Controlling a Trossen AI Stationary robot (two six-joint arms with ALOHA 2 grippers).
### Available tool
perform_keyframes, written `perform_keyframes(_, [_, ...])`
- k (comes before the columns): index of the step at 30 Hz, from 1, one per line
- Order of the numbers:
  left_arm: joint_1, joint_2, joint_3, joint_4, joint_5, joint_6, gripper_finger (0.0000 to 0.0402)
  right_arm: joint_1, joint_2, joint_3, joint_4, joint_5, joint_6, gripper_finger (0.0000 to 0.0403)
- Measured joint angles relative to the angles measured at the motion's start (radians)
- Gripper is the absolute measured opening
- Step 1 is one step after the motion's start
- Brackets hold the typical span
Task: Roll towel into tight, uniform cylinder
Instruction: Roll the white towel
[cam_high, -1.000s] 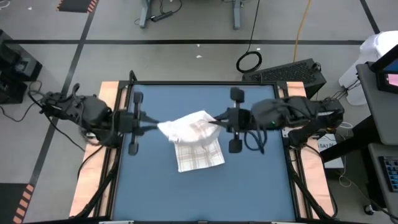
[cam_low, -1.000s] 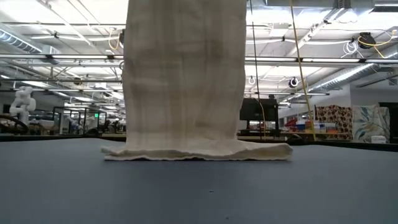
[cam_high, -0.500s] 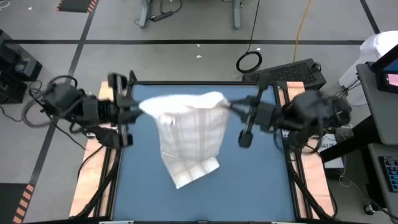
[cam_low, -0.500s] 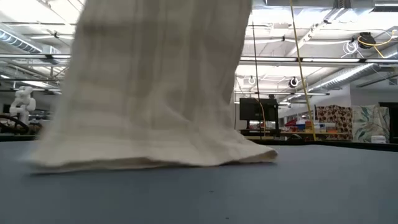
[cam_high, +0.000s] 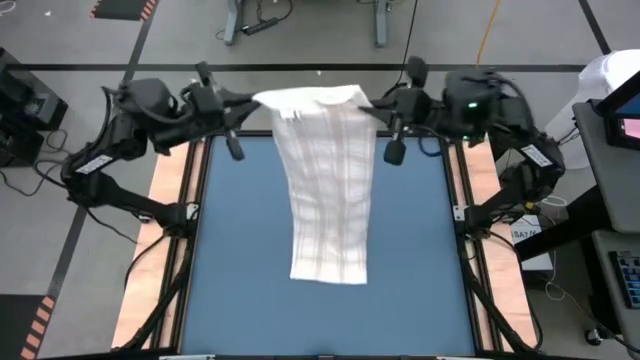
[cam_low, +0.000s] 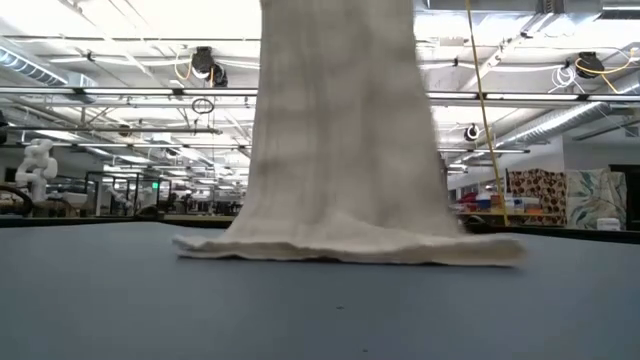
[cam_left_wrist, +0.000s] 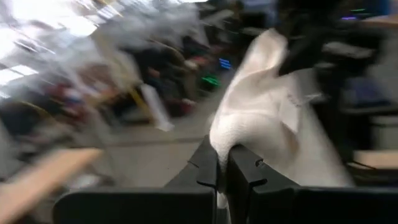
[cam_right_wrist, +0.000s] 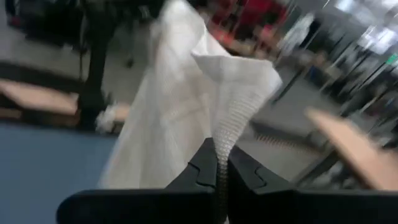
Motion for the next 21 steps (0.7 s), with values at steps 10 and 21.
perform_keyframes(10, [0.021, 0.022, -0.107, -0.238, 0.138, -0.089, 0.0009, -0.01, 0.001, -0.176, -0.164, -0.01, 0.108, 0.0])
perform_keyframes(21, [0.2, 0.051, -0.399, 0.072, -0.085, 0.122, 0.0009, -0.214, 0.001, -0.576, 0.073, -0.009, -0.03, 0.0])
